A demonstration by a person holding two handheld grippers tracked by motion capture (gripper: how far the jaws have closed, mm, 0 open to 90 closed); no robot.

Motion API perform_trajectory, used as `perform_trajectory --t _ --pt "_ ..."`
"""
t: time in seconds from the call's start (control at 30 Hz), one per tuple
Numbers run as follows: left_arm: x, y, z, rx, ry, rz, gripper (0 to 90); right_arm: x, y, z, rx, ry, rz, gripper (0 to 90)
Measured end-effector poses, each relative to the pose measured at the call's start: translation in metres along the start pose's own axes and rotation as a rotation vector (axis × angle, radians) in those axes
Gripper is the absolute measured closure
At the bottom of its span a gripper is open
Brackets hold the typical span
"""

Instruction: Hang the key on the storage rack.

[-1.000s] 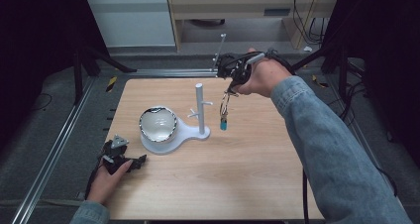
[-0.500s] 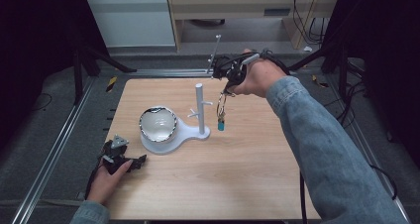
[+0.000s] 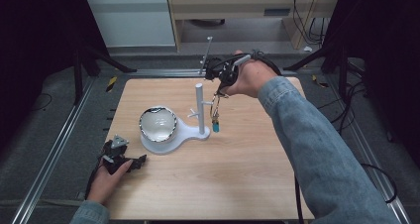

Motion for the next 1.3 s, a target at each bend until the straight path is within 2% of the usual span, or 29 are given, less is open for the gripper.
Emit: perform_trajectory --t 0.23,1.3 --pt "0.0 0.0 0.0 0.0 -0.002 -0.001 0.0 0.005 0.002 0.004 -0.013 0.002 0.007 88.7" --pt "0.0 0.0 0.0 0.0 0.0 0.0 0.0 0.028 0.009 0.011 0.005 -0.002 0.055 88.6"
Point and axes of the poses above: each handheld gripper's, and its own axes: x roughly forward along the jaws, z roughly out of its top, y roughly to its left, the point moved 7 cm from there along x, roughly forward along the jaws, and after that the axes turned 14 degrees about -z, right-handed, at the moved point
